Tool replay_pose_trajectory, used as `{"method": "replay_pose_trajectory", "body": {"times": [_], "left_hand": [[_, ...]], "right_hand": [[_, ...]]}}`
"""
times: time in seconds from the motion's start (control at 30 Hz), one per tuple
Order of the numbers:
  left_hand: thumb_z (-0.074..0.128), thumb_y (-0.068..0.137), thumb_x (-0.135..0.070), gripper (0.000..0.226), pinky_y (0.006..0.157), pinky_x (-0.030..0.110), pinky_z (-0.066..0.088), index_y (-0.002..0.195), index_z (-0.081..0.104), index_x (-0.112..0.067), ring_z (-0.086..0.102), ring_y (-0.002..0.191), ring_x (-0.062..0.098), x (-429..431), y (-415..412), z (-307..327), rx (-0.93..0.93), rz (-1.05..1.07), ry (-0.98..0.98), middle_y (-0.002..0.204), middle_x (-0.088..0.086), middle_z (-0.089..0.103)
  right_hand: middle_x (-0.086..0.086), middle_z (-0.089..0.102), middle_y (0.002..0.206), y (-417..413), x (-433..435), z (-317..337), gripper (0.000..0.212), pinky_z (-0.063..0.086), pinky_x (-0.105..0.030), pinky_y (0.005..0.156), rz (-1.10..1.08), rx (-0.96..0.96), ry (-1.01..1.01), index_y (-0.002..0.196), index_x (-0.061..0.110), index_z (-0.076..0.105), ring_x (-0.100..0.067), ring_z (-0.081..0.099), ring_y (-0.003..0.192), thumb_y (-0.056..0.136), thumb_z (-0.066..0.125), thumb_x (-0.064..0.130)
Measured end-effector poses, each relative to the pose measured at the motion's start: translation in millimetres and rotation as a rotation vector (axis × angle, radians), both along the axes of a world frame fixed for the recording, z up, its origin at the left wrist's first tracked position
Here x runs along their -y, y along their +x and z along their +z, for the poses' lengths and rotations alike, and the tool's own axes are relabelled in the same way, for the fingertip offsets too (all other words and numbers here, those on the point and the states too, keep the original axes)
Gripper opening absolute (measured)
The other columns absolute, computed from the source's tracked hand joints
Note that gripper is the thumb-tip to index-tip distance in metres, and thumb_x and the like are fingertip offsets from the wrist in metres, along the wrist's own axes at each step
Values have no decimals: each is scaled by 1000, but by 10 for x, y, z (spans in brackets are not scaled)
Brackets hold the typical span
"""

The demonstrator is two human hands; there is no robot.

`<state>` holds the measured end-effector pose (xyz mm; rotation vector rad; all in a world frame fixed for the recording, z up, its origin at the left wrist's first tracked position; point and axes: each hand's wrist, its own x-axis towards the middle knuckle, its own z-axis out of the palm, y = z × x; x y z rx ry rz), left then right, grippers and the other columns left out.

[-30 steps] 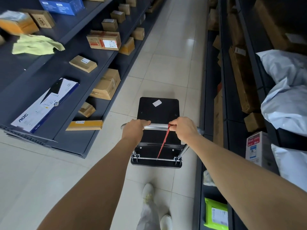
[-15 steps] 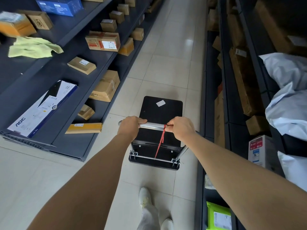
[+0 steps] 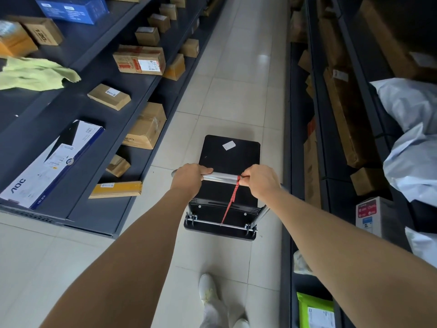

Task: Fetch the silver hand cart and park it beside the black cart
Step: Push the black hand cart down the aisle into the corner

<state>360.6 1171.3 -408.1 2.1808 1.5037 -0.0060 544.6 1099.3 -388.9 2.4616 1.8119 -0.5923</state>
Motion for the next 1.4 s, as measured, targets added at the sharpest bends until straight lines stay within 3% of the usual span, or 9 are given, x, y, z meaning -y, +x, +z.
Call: {"method": "replay_pose_trajectory", "body": {"times": [0.1,0.27,0.47,0.63,0.87,1.2,1.4], "left_hand": [[49,95,3,52,93,39,50,128,59,-35,63,93,27,-103,98,-25,-12,-30,15,111,7,68],[47,92,10,59,92,41,50,127,60,-36,63,92,28,-353,196,-50,-13,-52,30,110,6,68],[47,93,9,55,95,40,48,127,60,-32,61,96,28,-747,203,-101,0,-55,53,111,7,67],[44,90,16,58,99,39,44,125,63,-26,60,104,26,-1080,208,-165,82,-67,55,117,4,67],[57,95,-9,36,99,38,44,123,64,-30,63,102,27,-1539,362,-170,94,-77,-47,116,3,68],[56,95,-5,34,96,42,47,120,67,-25,64,93,29,-2040,590,-175,116,-20,-45,109,5,70],[58,95,-10,30,97,41,46,119,67,-23,62,97,29,-2348,726,-97,107,2,-52,109,6,69]], "right_hand": [[-1,71,92,97,-95,6,25,51,-27,69,-47,-26,-10,107,22,73,-20,65,84,93,58,37],[1,72,95,167,-308,7,25,53,-28,75,-80,-35,-18,109,23,73,-20,66,88,93,60,37],[-1,71,94,141,-635,83,23,43,-25,65,-106,-37,-31,108,22,72,-20,65,87,94,58,34],[-3,71,93,119,-934,76,17,48,-27,68,-155,-26,-35,101,20,73,-23,66,86,94,58,24],[-8,70,92,180,-1255,177,21,44,-28,63,-231,-69,-38,104,13,71,-23,64,81,95,58,27],[-10,67,94,346,-1731,244,20,46,-29,66,-269,-76,-81,108,12,70,-23,56,76,94,56,18],[-11,68,98,446,-2054,289,21,47,-29,68,-265,-96,-84,108,11,70,-23,56,77,94,56,17]]}}
